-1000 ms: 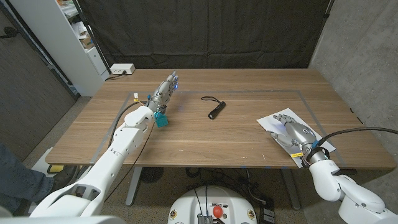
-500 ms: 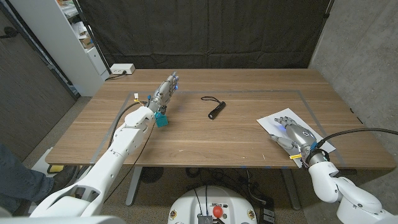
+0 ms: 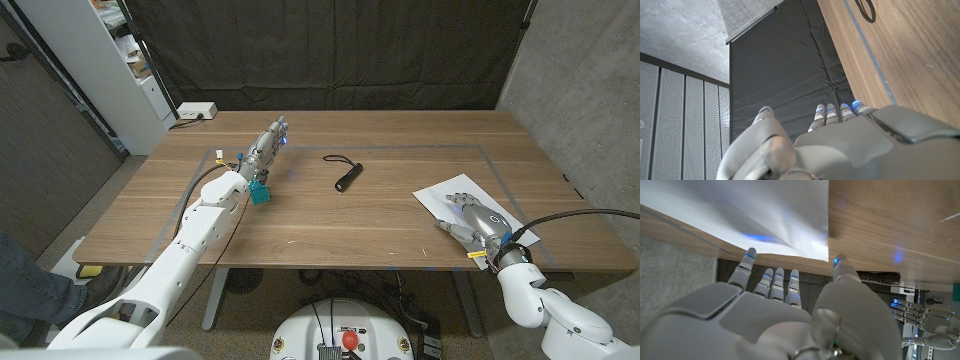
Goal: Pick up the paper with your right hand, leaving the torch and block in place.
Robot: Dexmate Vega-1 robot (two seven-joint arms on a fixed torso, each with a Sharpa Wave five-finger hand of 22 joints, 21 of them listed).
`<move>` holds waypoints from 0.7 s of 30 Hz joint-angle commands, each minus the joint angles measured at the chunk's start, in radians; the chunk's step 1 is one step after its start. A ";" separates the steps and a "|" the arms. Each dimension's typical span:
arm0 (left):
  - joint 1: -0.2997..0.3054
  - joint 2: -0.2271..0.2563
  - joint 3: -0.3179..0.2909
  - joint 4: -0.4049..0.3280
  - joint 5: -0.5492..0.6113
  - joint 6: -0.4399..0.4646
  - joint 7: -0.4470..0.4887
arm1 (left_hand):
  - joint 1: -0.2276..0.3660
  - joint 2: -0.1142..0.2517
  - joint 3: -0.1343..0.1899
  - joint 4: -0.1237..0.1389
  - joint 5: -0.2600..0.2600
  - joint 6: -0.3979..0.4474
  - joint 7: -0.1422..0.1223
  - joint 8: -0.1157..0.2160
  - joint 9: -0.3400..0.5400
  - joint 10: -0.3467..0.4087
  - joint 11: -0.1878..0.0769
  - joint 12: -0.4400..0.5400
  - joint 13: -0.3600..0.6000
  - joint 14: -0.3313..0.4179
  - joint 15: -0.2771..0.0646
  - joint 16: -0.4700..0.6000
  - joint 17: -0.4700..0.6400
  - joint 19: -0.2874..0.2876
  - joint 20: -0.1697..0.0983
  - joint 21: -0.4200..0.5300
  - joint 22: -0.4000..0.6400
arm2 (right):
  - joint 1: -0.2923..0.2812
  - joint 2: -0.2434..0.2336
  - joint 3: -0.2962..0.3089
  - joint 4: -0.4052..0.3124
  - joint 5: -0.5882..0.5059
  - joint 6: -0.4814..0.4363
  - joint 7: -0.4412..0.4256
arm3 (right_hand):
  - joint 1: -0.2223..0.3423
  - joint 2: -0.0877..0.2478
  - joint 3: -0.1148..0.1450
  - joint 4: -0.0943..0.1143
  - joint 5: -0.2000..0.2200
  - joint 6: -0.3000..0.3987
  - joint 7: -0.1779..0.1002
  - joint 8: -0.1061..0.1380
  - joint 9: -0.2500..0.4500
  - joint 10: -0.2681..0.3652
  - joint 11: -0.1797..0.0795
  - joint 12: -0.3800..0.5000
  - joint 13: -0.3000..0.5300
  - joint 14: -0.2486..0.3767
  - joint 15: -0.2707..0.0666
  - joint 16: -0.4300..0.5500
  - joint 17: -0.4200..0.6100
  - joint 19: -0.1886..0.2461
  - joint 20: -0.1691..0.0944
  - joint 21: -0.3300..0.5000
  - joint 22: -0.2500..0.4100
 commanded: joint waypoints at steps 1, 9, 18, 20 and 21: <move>0.005 0.003 0.002 -0.009 0.001 0.006 0.002 | 0.001 0.009 0.004 -0.005 -0.007 0.010 0.004 0.008 0.006 -0.008 0.001 0.000 0.002 -0.003 0.003 0.000 0.005 -0.051 0.009 0.000 0.003 | 0.020 -0.010 -0.030 0.025 0.035 -0.008 -0.022 | 0.006 -0.007 0.001 -0.004 0.010 0.001 0.007 -0.002 0.003 0.002 0.004 0.005 0.004 0.017 -0.001 0.012 0.003 0.018 0.002 0.011 0.004; 0.006 0.006 0.004 -0.013 0.002 0.010 0.002 | 0.001 0.010 0.004 -0.006 -0.007 0.011 0.004 0.008 0.006 -0.008 0.001 0.000 0.003 -0.003 0.003 0.000 0.005 -0.051 0.010 0.000 0.003 | 0.035 -0.017 -0.053 0.036 0.048 -0.016 -0.035 | 0.009 -0.006 0.002 -0.003 0.015 0.006 0.009 0.000 0.003 0.012 0.005 0.010 0.006 0.028 -0.003 0.018 0.004 0.034 0.002 0.016 0.004; 0.007 0.005 0.008 -0.013 0.004 0.015 0.004 | 0.001 0.010 0.004 -0.007 -0.007 0.011 0.004 0.008 0.006 -0.008 -0.002 0.000 0.003 -0.003 0.003 0.000 0.005 -0.051 0.010 -0.001 0.003 | 0.043 -0.032 -0.070 0.043 0.060 -0.019 -0.048 | 0.013 -0.005 0.004 -0.003 0.022 0.012 0.012 0.002 0.003 0.025 0.003 0.015 0.007 0.047 -0.008 0.027 0.006 0.056 0.001 0.022 0.005; 0.007 0.005 0.008 -0.013 0.005 0.016 0.005 | 0.001 0.011 0.004 -0.007 -0.007 0.011 0.004 0.007 0.006 -0.008 -0.002 0.000 0.003 -0.003 0.003 0.001 0.005 -0.051 0.011 -0.001 0.003 | 0.047 -0.032 -0.075 0.045 0.061 -0.025 -0.053 | 0.015 -0.005 0.005 -0.003 0.025 0.016 0.012 0.004 0.003 0.031 0.005 0.017 0.008 0.054 -0.012 0.030 0.007 0.065 0.001 0.025 0.005; 0.007 0.005 0.009 -0.013 0.005 0.016 0.006 | 0.001 0.011 0.004 -0.007 -0.007 0.011 0.004 0.007 0.006 -0.007 -0.002 0.000 0.003 -0.003 0.003 0.001 0.005 -0.051 0.011 -0.001 0.003 | 0.049 -0.033 -0.077 0.047 0.062 -0.023 -0.055 | 0.016 -0.005 0.005 -0.003 0.026 0.021 0.014 0.005 0.003 0.034 0.006 0.018 0.008 0.056 -0.011 0.031 0.008 0.069 0.000 0.026 0.005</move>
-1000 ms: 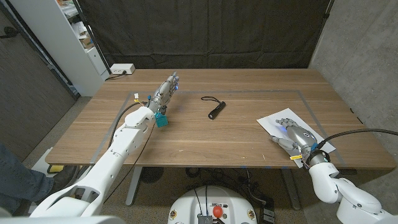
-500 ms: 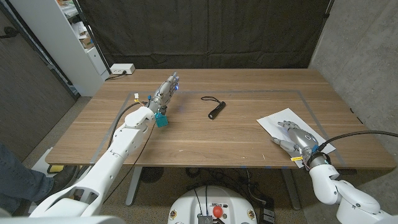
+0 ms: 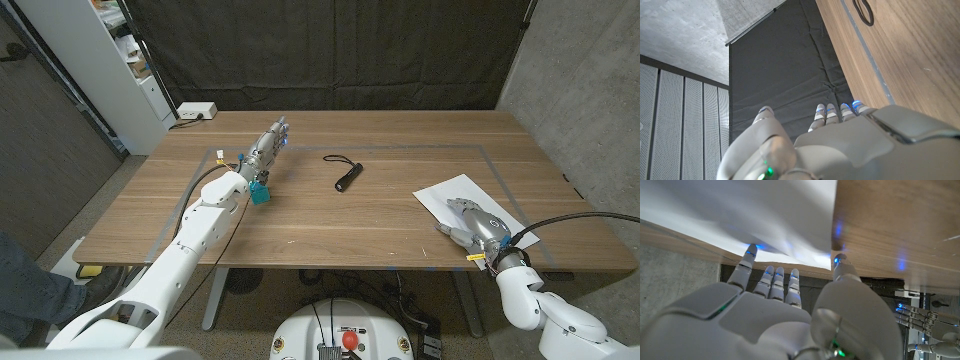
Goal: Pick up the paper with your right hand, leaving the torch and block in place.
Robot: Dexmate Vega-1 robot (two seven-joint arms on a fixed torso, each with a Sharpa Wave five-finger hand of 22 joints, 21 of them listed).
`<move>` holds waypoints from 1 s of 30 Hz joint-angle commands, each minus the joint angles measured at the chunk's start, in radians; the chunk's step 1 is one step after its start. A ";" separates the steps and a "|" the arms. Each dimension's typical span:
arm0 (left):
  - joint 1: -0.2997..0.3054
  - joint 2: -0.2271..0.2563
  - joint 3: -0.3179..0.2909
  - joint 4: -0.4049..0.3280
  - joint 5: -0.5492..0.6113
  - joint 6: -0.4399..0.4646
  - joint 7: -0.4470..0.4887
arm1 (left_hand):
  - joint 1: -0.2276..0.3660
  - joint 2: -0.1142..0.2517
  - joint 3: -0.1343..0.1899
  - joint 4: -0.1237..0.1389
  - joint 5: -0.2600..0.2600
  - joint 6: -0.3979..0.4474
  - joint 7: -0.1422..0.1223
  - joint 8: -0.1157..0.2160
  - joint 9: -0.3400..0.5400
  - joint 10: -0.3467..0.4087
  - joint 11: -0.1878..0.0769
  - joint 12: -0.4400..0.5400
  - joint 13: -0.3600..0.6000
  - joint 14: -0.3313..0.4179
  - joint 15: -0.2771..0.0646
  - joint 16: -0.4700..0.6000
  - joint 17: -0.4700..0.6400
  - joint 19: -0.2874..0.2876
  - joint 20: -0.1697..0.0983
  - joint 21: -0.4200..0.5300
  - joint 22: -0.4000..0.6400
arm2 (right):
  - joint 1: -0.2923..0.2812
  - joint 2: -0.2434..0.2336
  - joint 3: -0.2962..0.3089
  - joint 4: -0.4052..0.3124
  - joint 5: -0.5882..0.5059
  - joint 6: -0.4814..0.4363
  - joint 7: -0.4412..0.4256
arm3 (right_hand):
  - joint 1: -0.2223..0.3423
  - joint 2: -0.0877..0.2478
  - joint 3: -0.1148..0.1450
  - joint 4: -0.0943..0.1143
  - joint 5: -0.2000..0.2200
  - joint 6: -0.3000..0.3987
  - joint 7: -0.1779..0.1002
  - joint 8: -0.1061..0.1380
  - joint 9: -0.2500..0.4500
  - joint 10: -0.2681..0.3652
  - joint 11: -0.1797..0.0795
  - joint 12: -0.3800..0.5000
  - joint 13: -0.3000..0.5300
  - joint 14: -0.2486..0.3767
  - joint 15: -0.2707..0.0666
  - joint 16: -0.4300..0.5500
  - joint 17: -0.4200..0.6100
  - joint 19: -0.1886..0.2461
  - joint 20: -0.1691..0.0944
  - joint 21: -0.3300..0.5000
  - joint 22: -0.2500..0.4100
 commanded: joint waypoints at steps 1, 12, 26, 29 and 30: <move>0.003 0.000 0.005 -0.004 0.002 0.008 0.003 | 0.001 0.011 0.004 -0.007 0.000 0.005 -0.001 0.007 0.001 -0.007 -0.001 0.000 0.003 -0.003 0.003 0.001 0.005 -0.051 0.011 -0.001 0.003 | 0.018 -0.014 -0.028 0.016 0.020 -0.008 -0.024 | 0.010 0.002 0.006 -0.003 0.012 0.016 0.008 0.007 0.003 0.015 -0.001 0.011 0.003 0.020 -0.002 0.010 0.004 0.026 0.001 0.012 0.005; 0.005 -0.001 0.009 -0.008 0.005 0.012 0.007 | 0.000 0.011 0.003 -0.008 0.000 0.006 -0.001 0.007 0.001 -0.007 -0.003 0.000 0.003 -0.003 0.003 0.001 0.005 -0.052 0.015 -0.001 0.003 | 0.034 -0.006 -0.057 0.041 0.002 -0.015 -0.084 | 0.062 0.024 0.033 -0.010 0.034 0.121 0.009 0.033 0.003 0.140 -0.021 0.046 0.010 0.139 -0.035 0.056 0.018 0.227 -0.031 0.057 0.005; 0.013 0.000 0.011 -0.021 0.007 0.016 0.014 | 0.000 0.013 0.003 -0.010 -0.001 0.006 -0.002 0.007 0.001 -0.007 -0.004 0.001 0.003 -0.002 0.004 0.001 0.005 -0.053 0.018 -0.002 0.004 | 0.057 0.017 -0.095 0.067 -0.032 -0.037 -0.153 | 0.175 0.104 0.069 -0.016 -0.003 0.351 -0.029 0.089 0.005 0.361 -0.079 0.097 0.013 0.365 -0.102 0.163 0.060 0.408 -0.147 0.078 0.007; 0.015 0.000 0.011 -0.024 0.007 0.017 0.016 | 0.000 0.013 0.003 -0.010 -0.001 0.006 -0.003 0.006 0.001 -0.007 -0.004 0.000 0.003 -0.002 0.005 0.001 0.005 -0.055 0.019 -0.002 0.004 | 0.061 0.025 -0.100 0.071 -0.037 -0.039 -0.170 | 0.194 0.118 0.070 -0.018 -0.015 0.392 -0.034 0.100 0.006 0.402 -0.093 0.107 0.013 0.399 -0.114 0.184 0.071 0.422 -0.154 0.079 0.007; 0.016 0.001 0.011 -0.024 0.007 0.018 0.017 | 0.000 0.013 0.003 -0.010 -0.001 0.006 -0.003 0.006 0.001 -0.007 -0.005 0.000 0.003 -0.002 0.005 0.001 0.005 -0.055 0.020 -0.002 0.004 | 0.066 0.035 -0.107 0.079 -0.049 -0.040 -0.191 | 0.205 0.125 0.073 -0.020 -0.019 0.409 -0.045 0.105 0.007 0.426 -0.098 0.114 0.014 0.412 -0.115 0.190 0.073 0.429 -0.162 0.079 0.007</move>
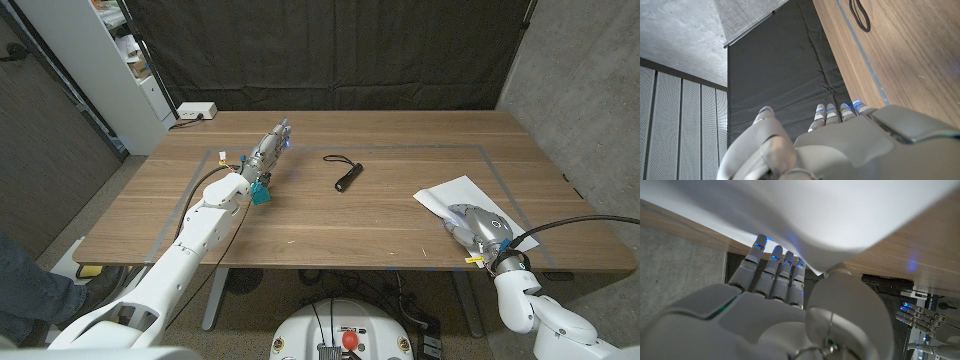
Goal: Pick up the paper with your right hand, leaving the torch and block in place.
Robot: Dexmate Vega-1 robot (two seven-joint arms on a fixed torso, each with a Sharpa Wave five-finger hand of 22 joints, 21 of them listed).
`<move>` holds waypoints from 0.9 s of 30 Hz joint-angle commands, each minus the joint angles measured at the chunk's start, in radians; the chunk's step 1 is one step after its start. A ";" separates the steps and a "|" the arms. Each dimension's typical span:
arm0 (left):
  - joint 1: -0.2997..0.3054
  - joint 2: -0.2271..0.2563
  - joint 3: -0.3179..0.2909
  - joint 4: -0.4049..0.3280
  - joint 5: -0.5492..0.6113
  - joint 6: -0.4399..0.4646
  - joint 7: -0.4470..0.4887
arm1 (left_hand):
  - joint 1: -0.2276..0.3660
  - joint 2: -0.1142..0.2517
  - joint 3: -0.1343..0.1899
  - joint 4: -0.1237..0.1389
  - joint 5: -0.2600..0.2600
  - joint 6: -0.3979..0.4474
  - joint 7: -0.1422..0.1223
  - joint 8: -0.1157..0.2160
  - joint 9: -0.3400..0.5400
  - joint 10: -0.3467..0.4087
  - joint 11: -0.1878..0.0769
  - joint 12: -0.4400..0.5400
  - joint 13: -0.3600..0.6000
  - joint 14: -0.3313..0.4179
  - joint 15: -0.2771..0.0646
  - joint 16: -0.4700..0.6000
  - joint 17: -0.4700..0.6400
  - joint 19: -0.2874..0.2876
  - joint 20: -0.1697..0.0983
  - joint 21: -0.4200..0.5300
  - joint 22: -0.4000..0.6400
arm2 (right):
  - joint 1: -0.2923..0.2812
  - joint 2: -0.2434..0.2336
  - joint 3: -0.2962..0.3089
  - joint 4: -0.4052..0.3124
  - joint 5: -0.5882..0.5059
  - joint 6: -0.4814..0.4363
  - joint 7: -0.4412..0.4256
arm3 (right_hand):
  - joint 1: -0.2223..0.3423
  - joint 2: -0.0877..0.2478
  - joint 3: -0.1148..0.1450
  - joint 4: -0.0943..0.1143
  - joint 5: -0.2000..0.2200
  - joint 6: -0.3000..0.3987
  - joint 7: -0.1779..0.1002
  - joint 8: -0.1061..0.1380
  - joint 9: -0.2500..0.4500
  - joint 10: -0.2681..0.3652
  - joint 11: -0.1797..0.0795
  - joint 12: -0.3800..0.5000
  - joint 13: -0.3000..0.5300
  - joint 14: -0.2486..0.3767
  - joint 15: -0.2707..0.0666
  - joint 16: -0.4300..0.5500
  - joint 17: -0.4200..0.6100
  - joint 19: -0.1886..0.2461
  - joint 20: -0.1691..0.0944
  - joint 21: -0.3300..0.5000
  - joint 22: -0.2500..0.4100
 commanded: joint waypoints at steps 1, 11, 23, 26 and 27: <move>0.007 0.001 0.001 -0.010 0.001 0.005 0.007 | 0.004 0.009 0.000 -0.004 -0.001 0.006 -0.003 0.006 0.002 -0.008 -0.004 0.000 0.003 -0.002 0.005 0.001 0.005 -0.053 0.008 -0.002 0.004 | 0.025 0.038 -0.034 0.032 -0.037 -0.015 -0.088 | 0.046 0.021 0.014 -0.007 -0.019 0.082 -0.018 0.024 0.006 0.086 -0.024 0.025 0.005 0.068 -0.048 0.038 0.016 0.089 -0.023 0.008 0.005; 0.008 0.002 0.002 -0.012 0.002 0.007 0.008 | 0.003 0.009 0.000 -0.005 -0.001 0.007 -0.002 0.006 0.002 -0.007 -0.004 0.000 0.003 -0.003 0.005 0.001 0.006 -0.053 0.009 -0.002 0.004 | 0.039 0.073 -0.047 0.062 -0.062 -0.006 -0.172 | 0.099 0.050 0.021 -0.010 -0.059 0.188 -0.034 0.055 0.011 0.183 -0.049 0.050 0.004 0.135 -0.064 0.070 0.027 0.118 -0.050 0.009 0.006; 0.005 0.001 0.003 -0.002 0.000 0.001 0.001 | 0.003 0.010 -0.001 -0.005 -0.001 0.007 -0.002 0.006 0.002 -0.007 -0.007 0.001 0.003 -0.002 0.005 0.001 0.006 -0.053 0.010 -0.002 0.004 | 0.041 0.087 -0.048 0.060 -0.081 -0.016 -0.212 | 0.155 0.082 0.034 -0.013 -0.090 0.289 -0.032 0.104 0.030 0.210 -0.068 0.049 0.005 0.147 -0.080 0.081 0.040 0.117 -0.068 0.002 0.006; 0.004 0.000 0.003 0.000 -0.001 -0.001 0.000 | 0.002 0.010 -0.001 -0.006 -0.001 0.007 -0.002 0.006 0.002 -0.006 -0.006 0.001 0.003 -0.002 0.004 0.001 0.006 -0.054 0.010 -0.002 0.004 | 0.043 0.087 -0.048 0.057 -0.085 -0.021 -0.211 | 0.159 0.082 0.036 -0.013 -0.093 0.291 -0.032 0.106 0.033 0.210 -0.067 0.049 0.006 0.147 -0.081 0.080 0.040 0.115 -0.070 0.001 0.006; 0.004 0.000 0.003 0.001 -0.001 -0.002 -0.001 | 0.002 0.010 -0.001 -0.006 -0.001 0.008 -0.002 0.006 0.002 -0.007 -0.006 0.001 0.003 -0.003 0.004 0.001 0.006 -0.053 0.009 -0.002 0.004 | 0.044 0.087 -0.049 0.057 -0.088 -0.021 -0.213 | 0.159 0.083 0.036 -0.012 -0.094 0.292 -0.031 0.107 0.033 0.210 -0.067 0.048 0.006 0.147 -0.081 0.080 0.040 0.115 -0.070 0.001 0.006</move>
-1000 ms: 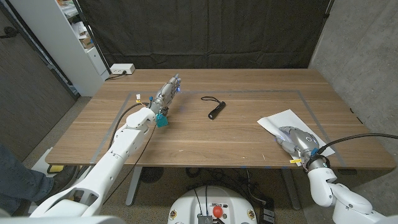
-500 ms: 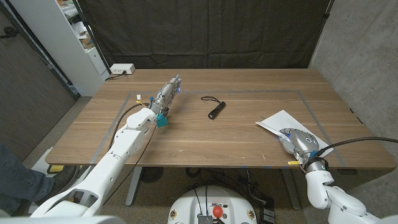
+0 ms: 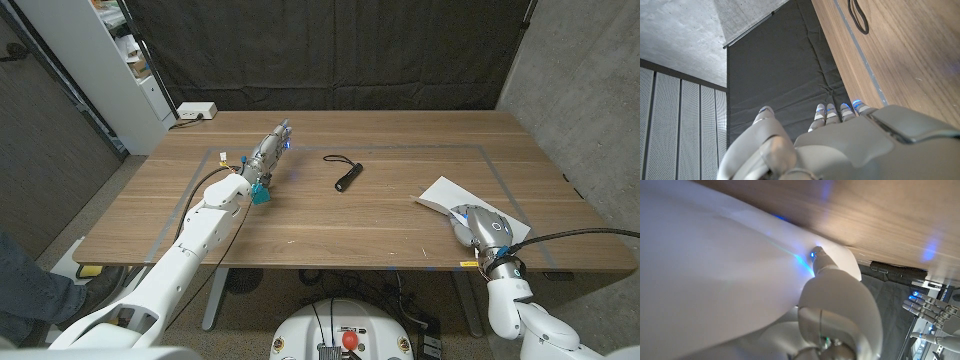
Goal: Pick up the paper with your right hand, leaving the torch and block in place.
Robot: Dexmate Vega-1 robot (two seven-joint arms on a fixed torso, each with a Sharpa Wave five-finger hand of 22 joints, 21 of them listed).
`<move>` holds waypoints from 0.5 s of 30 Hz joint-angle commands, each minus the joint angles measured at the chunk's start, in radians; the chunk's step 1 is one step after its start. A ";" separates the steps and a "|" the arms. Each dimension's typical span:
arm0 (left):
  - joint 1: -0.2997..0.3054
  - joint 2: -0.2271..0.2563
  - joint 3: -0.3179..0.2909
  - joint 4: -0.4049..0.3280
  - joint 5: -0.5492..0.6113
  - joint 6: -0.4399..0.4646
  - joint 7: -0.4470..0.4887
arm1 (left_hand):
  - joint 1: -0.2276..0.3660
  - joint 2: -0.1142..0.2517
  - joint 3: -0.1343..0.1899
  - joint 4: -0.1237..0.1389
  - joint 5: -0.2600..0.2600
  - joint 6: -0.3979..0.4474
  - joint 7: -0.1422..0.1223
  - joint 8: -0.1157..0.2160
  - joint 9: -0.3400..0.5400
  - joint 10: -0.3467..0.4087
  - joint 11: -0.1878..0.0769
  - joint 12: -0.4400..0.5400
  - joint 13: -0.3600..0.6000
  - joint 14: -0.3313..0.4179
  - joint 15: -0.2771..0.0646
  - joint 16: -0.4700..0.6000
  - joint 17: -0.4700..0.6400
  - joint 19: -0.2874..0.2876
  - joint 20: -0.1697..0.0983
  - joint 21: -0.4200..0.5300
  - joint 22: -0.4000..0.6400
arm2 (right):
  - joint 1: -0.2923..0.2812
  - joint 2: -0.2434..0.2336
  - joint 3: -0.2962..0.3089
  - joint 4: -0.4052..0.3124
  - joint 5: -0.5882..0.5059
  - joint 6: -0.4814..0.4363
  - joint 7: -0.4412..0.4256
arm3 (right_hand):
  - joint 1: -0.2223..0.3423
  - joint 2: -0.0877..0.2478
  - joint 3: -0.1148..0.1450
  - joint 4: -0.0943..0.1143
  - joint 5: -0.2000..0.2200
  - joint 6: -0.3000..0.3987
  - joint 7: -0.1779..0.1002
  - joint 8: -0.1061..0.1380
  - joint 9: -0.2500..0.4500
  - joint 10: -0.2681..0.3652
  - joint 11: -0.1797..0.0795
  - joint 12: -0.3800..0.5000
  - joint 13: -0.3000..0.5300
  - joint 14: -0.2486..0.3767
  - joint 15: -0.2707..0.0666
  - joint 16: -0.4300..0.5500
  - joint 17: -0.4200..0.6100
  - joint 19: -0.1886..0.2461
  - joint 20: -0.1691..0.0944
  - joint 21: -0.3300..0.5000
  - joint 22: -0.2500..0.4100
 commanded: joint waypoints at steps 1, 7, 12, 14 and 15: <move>-0.002 -0.001 0.001 0.011 -0.003 -0.009 -0.008 | 0.002 0.010 0.002 -0.004 -0.001 0.003 0.003 0.006 0.002 -0.006 -0.007 0.001 0.003 -0.002 0.005 0.001 0.006 -0.059 0.004 -0.002 0.004 | 0.009 0.015 -0.005 -0.002 -0.024 -0.015 -0.036 | 0.016 0.005 0.008 0.000 -0.005 0.014 0.003 0.008 0.006 0.006 -0.004 0.005 0.005 0.007 -0.068 0.002 0.003 0.002 -0.010 -0.005 0.002; -0.003 0.001 -0.002 0.009 -0.003 -0.009 -0.008 | 0.002 0.010 0.001 -0.004 -0.001 0.002 0.003 0.006 0.002 -0.007 -0.003 0.001 0.003 -0.003 0.004 0.001 0.006 -0.058 0.003 -0.002 0.004 | 0.011 0.017 -0.004 -0.011 -0.034 -0.023 -0.042 | 0.023 0.006 0.008 0.002 -0.012 0.016 0.005 0.013 0.012 0.005 -0.007 0.002 0.007 0.006 -0.069 0.001 0.006 0.002 -0.010 -0.006 0.003; -0.004 0.002 -0.002 0.011 -0.003 -0.011 -0.009 | 0.002 0.011 0.001 -0.004 -0.002 0.003 0.003 0.006 0.002 -0.006 -0.007 0.001 0.003 -0.003 0.004 0.001 0.006 -0.058 0.004 -0.002 0.004 | 0.010 0.019 -0.001 -0.015 -0.041 -0.023 -0.051 | 0.027 0.006 0.010 0.003 -0.015 0.016 0.006 0.016 0.015 0.004 -0.004 0.001 0.009 0.006 -0.069 0.000 0.006 0.001 -0.011 -0.007 0.003; -0.005 0.001 -0.003 0.012 -0.004 -0.012 -0.010 | 0.002 0.011 0.001 -0.005 -0.002 0.003 0.003 0.006 0.002 -0.006 -0.007 0.001 0.003 -0.003 0.004 0.001 0.006 -0.058 0.003 -0.002 0.004 | 0.010 0.019 0.000 -0.018 -0.044 -0.025 -0.053 | 0.029 0.007 0.010 0.003 -0.017 0.016 0.006 0.017 0.016 0.004 -0.004 0.001 0.009 0.004 -0.069 -0.001 0.006 0.002 -0.011 -0.007 0.003; -0.005 0.001 -0.003 0.013 -0.005 -0.012 -0.011 | 0.002 0.011 0.001 -0.005 -0.002 0.004 0.003 0.007 0.002 -0.006 -0.006 0.001 0.003 -0.002 0.004 0.001 0.006 -0.058 0.004 -0.002 0.004 | 0.009 0.018 0.001 -0.020 -0.046 -0.026 -0.053 | 0.030 0.007 0.010 0.004 -0.018 0.015 0.005 0.018 0.017 0.004 -0.006 0.001 0.009 0.005 -0.068 -0.001 0.006 0.002 -0.011 -0.007 0.003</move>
